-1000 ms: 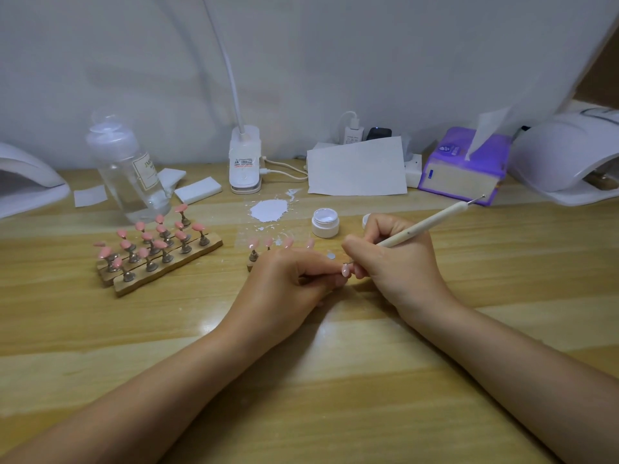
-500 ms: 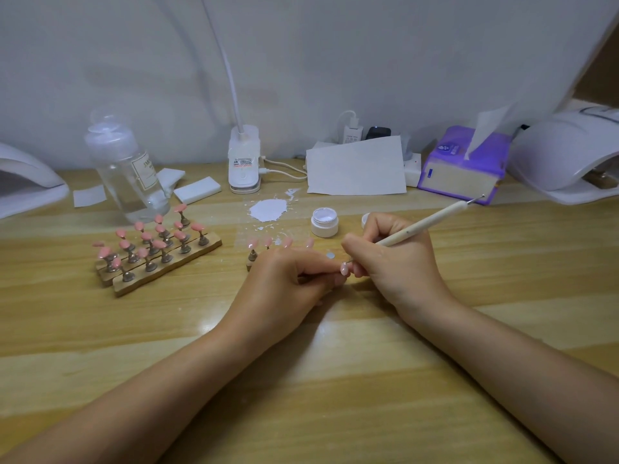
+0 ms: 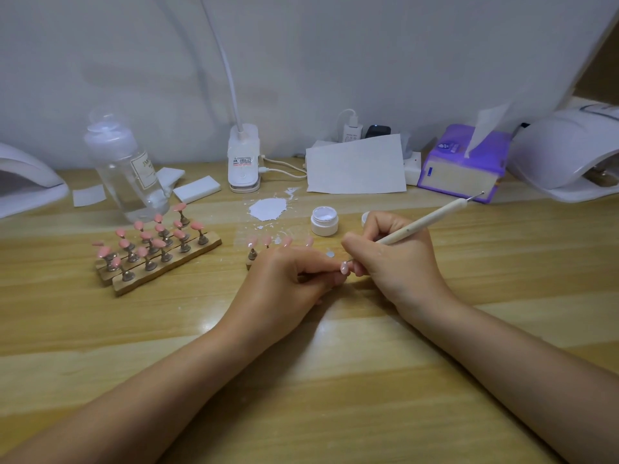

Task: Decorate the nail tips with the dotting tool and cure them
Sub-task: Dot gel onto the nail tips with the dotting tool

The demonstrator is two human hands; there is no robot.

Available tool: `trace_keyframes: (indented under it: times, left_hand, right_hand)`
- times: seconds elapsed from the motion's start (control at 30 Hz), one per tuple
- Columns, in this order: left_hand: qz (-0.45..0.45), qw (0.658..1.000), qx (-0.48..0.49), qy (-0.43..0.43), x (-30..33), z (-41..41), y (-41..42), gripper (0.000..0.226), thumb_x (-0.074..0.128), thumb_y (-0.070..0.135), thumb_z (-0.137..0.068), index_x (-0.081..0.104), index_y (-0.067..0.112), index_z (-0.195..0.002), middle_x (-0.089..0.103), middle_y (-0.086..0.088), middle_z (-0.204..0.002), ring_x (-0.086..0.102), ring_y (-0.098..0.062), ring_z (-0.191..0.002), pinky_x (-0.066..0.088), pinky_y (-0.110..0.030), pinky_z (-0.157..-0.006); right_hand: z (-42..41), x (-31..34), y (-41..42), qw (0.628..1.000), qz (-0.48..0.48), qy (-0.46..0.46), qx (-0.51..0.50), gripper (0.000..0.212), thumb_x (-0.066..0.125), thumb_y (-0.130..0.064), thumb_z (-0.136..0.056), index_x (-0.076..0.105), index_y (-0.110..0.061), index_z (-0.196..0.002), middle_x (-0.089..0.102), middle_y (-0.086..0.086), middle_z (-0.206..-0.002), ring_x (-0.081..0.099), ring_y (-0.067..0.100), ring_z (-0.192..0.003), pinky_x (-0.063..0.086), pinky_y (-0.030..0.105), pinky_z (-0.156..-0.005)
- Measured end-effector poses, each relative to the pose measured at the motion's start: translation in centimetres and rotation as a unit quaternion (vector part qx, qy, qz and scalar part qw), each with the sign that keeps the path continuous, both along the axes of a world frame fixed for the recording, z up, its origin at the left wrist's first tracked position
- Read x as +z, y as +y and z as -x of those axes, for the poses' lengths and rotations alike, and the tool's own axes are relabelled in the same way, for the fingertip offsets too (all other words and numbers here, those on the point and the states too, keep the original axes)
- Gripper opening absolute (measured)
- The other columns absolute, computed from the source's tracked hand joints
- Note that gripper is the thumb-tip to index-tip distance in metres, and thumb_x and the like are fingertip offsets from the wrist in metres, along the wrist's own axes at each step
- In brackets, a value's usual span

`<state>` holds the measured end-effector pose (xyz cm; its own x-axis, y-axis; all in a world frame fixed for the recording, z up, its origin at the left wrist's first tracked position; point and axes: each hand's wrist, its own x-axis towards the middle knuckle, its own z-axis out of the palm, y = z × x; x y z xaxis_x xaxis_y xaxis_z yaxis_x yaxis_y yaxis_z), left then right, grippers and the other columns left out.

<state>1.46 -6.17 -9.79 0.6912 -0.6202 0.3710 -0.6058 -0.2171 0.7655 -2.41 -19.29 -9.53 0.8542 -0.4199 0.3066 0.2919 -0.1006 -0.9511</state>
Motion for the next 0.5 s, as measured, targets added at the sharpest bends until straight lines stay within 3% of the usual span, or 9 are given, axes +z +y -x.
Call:
trace_keyframes:
  times: [0.07, 0.2, 0.27, 0.37, 0.5]
  left_hand:
    - [0.002, 1.000, 0.002, -0.003, -0.07, -0.08, -0.01, 0.016, 0.067, 0.013, -0.081, 0.075, 0.026, -0.086, 0.069, 0.008, -0.076, 0.050, 0.003, -0.053, 0.031, -0.037, -0.107]
    - [-0.005, 1.000, 0.002, 0.000, 0.03, -0.13, -0.04, 0.019, 0.067, 0.014, -0.081, 0.075, 0.031, -0.083, 0.070, 0.002, -0.073, 0.051, -0.001, -0.056, 0.033, -0.044, -0.107]
    - [-0.002, 1.000, 0.000, 0.003, 0.04, -0.09, -0.03, 0.022, 0.067, 0.013, -0.081, 0.073, 0.034, -0.084, 0.069, 0.011, -0.069, 0.050, 0.004, -0.055, 0.034, -0.043, -0.106]
    - [0.002, 1.000, -0.006, 0.002, -0.03, -0.06, -0.07, 0.024, 0.067, 0.012, -0.081, 0.070, 0.035, -0.085, 0.061, 0.027, -0.058, 0.049, 0.010, -0.050, 0.026, -0.028, -0.112]
    - [0.011, 1.000, 0.001, 0.003, -0.23, -0.18, -0.07, 0.017, 0.068, 0.011, -0.080, 0.074, 0.025, -0.087, 0.068, 0.020, -0.072, 0.050, 0.010, -0.048, 0.024, -0.033, -0.114]
  right_hand:
    - [-0.04, -0.06, -0.02, 1.000, -0.001, 0.000, -0.003, 0.038, 0.054, 0.010, -0.070, 0.036, -0.012, -0.045, 0.044, -0.004, -0.031, 0.054, 0.007, -0.035, 0.038, 0.011, -0.041]
    - [0.00, -0.17, -0.01, 1.000, -0.004, -0.002, 0.000, 0.038, 0.054, 0.011, -0.069, 0.037, -0.012, -0.045, 0.045, -0.005, -0.031, 0.053, 0.007, -0.036, 0.038, 0.011, -0.042]
    - [0.00, -0.21, -0.01, 1.000, -0.003, -0.002, -0.003, 0.037, 0.054, 0.011, -0.069, 0.037, -0.012, -0.045, 0.045, -0.005, -0.031, 0.053, 0.006, -0.035, 0.038, 0.011, -0.041]
    - [-0.01, -0.21, -0.04, 1.000, -0.007, -0.004, -0.013, 0.037, 0.055, 0.009, -0.069, 0.036, -0.012, -0.045, 0.044, -0.005, -0.031, 0.053, 0.006, -0.035, 0.038, 0.011, -0.041]
    - [-0.01, -0.11, -0.07, 0.997, -0.055, -0.023, -0.039, 0.040, 0.064, 0.001, -0.074, 0.037, -0.013, -0.047, 0.042, -0.006, -0.033, 0.046, 0.005, -0.032, 0.046, 0.016, -0.044]
